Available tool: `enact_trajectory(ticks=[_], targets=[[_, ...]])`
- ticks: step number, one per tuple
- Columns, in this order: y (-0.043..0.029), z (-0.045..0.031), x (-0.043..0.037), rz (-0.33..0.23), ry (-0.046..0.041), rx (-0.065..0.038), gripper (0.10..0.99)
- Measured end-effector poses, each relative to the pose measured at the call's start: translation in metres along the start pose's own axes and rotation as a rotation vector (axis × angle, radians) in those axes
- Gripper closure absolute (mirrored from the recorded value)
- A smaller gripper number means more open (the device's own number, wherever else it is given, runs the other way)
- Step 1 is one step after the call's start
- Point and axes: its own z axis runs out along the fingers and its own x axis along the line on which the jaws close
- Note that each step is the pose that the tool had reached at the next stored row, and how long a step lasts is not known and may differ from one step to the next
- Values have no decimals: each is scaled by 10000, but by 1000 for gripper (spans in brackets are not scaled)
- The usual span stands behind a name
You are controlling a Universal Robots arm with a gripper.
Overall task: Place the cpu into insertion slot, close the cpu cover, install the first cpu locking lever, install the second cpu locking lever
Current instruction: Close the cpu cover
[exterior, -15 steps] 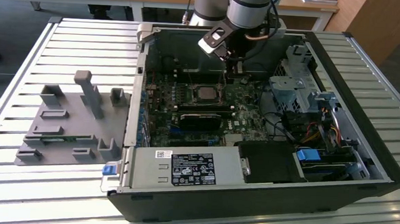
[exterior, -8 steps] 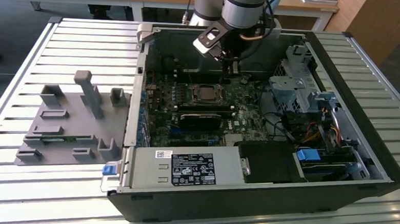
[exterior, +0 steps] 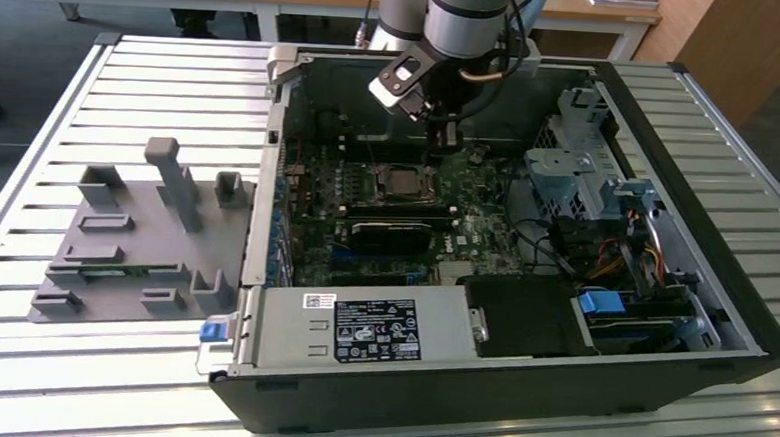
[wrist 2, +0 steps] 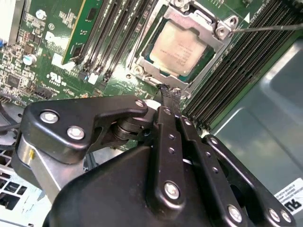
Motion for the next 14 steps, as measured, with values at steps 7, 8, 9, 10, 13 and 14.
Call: enact_trajectory(ticks=[7, 8, 9, 10, 13, 14], targets=[[-15, 98, -2, 0, 1, 26, 980], [-33, 104, -2, 0, 1, 26, 980], [-54, 109, -2, -1, 0, 27, 980], [-78, 114, -2, -1, 1, 27, 980], [-142, 129, -2, -1, 0, 27, 980], [-153, 133, -2, 0, 0, 27, 980]])
